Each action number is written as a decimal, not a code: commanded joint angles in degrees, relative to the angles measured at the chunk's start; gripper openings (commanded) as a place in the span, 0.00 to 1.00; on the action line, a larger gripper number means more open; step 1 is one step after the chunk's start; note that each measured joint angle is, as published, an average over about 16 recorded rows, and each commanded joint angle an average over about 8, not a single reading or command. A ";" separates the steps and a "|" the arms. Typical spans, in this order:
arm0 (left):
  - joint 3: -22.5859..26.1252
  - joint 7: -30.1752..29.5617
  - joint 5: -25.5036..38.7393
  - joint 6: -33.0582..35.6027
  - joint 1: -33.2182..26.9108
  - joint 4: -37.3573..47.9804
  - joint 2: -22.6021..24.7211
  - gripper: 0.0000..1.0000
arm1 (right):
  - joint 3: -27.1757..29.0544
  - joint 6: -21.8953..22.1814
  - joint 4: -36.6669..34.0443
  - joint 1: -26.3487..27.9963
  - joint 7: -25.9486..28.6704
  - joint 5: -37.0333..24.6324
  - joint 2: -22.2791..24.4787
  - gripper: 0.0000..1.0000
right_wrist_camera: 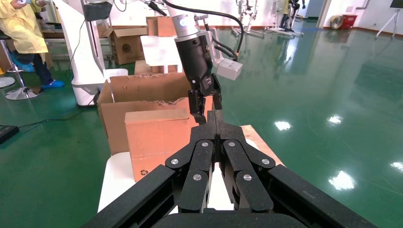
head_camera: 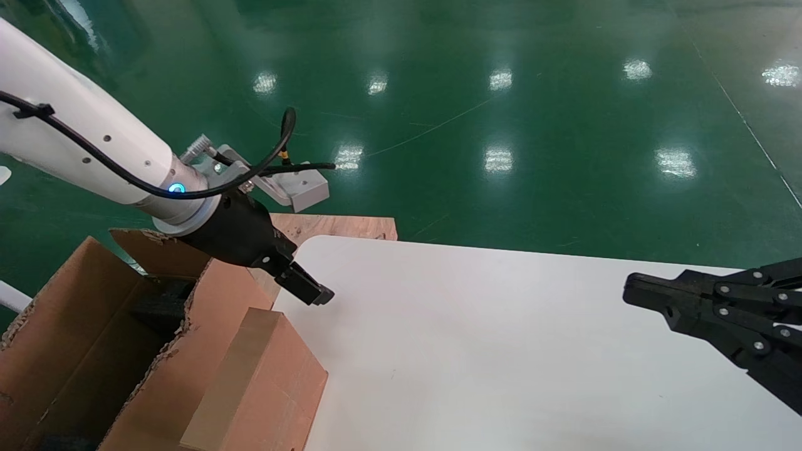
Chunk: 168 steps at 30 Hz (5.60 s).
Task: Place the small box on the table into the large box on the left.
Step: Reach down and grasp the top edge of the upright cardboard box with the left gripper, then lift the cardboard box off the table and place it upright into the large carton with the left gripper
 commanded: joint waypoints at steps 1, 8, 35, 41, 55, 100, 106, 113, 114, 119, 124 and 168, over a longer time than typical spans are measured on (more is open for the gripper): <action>0.04 0.31 0.18 -0.21 0.17 0.58 0.06 1.00 | 0.00 0.00 0.00 0.00 0.00 0.00 0.00 0.00; 9.47 -13.76 4.33 0.68 -4.00 1.34 8.29 1.00 | 0.00 0.00 0.00 0.00 0.00 0.00 0.00 0.00; 34.85 -27.48 -9.89 -0.48 -18.03 -0.64 9.65 1.00 | -0.02 0.00 -0.01 0.01 -0.01 0.01 0.00 0.00; 38.28 -26.39 -12.57 -0.94 -18.58 -0.75 8.59 1.00 | -0.02 0.00 -0.01 0.01 -0.01 0.01 0.01 0.00; 42.37 -22.95 -18.96 -1.54 -19.25 -0.09 8.37 1.00 | -0.03 0.01 -0.01 0.01 -0.01 0.02 0.01 0.00; 43.08 -21.02 -22.91 -2.29 -18.73 0.88 8.33 0.00 | -0.03 0.02 -0.02 -0.01 -0.02 0.03 0.02 1.00; 43.10 -21.03 -22.85 -2.27 -18.73 0.87 8.35 0.00 | -0.03 0.02 -0.02 -0.01 -0.02 0.03 0.02 1.00; 42.97 -20.68 -22.24 -3.03 -19.24 0.77 8.45 0.00 | -0.03 0.02 -0.03 -0.01 -0.02 0.03 0.02 1.00; 42.84 -20.49 -21.96 -3.37 -19.53 0.62 8.47 0.00 | -0.03 0.02 -0.03 -0.01 -0.02 0.03 0.02 1.00; 40.64 -15.92 -20.89 -6.54 -22.09 -0.28 8.53 0.00 | -0.03 0.02 -0.03 -0.01 -0.02 0.03 0.02 1.00; 36.34 -7.90 -19.32 -11.60 -27.29 1.87 7.87 0.00 | -0.03 0.02 -0.03 0.00 -0.02 0.03 0.02 1.00; 53.17 9.57 -16.25 -0.02 -49.29 27.66 -4.51 0.00 | -0.05 0.03 -0.03 0.00 -0.03 0.05 0.03 1.00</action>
